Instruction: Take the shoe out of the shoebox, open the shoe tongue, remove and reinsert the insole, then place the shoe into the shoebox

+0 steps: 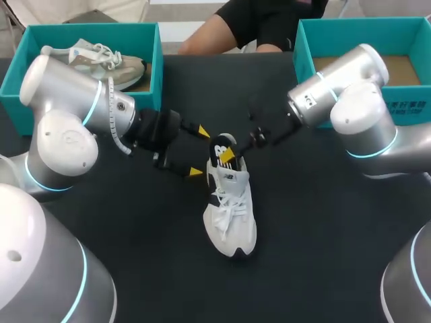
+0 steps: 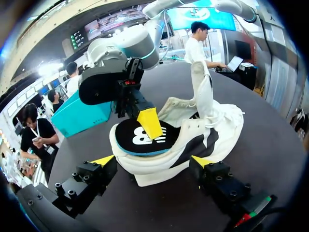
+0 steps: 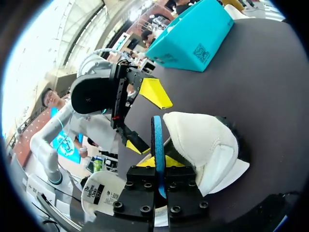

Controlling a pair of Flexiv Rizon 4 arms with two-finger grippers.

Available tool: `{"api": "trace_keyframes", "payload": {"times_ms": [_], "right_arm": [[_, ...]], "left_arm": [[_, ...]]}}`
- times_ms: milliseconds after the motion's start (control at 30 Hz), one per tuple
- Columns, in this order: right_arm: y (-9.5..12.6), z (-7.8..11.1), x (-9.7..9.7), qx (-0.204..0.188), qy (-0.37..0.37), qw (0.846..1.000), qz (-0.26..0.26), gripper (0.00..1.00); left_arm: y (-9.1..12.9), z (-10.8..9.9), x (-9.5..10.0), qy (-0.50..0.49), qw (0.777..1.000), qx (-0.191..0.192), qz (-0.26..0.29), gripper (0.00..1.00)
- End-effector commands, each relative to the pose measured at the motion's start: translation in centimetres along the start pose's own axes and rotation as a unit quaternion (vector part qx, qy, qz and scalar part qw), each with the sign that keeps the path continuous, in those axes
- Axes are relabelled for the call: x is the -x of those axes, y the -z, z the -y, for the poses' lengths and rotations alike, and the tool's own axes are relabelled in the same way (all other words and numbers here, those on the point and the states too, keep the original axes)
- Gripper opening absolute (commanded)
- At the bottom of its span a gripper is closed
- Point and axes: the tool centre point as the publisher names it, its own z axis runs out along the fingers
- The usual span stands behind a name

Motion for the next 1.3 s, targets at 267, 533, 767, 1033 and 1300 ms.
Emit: {"api": "trace_keyframes", "payload": {"times_ms": [267,533,767,1033,1300], "right_arm": [[-0.7,2.7,-0.7,0.015,-0.019,1.000,0.005,0.00],[-0.1,0.9,-1.2,0.033,0.008,0.999,0.015,0.00],[0.8,-1.0,-1.7,0.044,0.034,0.998,0.015,0.00],[0.9,-2.3,-1.4,0.036,0.040,0.998,0.012,0.00],[1.0,-1.6,-1.1,0.027,0.040,0.999,0.009,0.39]], "left_arm": [[0.0,0.0,0.0,0.000,1.000,0.001,0.000,1.00],[0.0,0.0,0.0,0.000,1.000,0.001,0.000,1.00],[0.0,0.0,0.0,0.000,1.000,0.001,0.000,1.00],[0.0,0.0,0.0,0.000,1.000,0.001,0.000,1.00],[0.0,0.0,0.0,0.000,1.000,0.001,0.000,1.00]]}}
